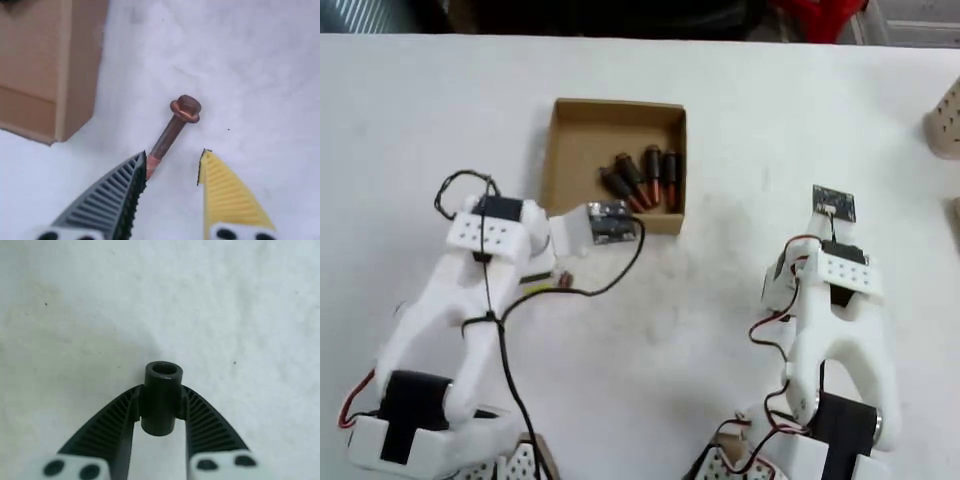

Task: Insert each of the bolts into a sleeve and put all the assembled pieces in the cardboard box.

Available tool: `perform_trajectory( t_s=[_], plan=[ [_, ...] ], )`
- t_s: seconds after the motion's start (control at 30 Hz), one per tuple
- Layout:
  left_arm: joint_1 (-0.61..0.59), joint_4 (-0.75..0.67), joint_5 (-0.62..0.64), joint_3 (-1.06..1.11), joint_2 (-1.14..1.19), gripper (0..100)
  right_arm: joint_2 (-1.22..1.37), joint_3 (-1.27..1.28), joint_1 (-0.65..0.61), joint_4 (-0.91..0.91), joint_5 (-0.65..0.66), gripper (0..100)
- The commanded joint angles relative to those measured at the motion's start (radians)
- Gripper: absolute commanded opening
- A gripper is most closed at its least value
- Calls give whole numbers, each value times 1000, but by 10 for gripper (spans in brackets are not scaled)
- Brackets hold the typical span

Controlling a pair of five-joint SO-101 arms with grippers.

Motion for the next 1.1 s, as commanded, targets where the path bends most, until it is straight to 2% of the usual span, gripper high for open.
perform_trajectory(
  t_s=[0.0,0.27,0.6,0.9,0.97,1.07],
  plan=[
    [65,26,-58,-48,-4,192,-31,-5,5,-12,11,17],
    [77,44,-160,-86,143,191,-31,-5,5,-12,11,17],
    [44,48,-160,-229,329,190,-30,-3,4,-12,72,17],
    [51,54,-155,-233,375,24,-30,-3,1,-12,75,17],
    [53,46,-109,-233,377,20,-30,-3,2,-12,77,17],
    [53,11,43,-233,377,20,-30,-3,1,-12,75,17]
  ],
)
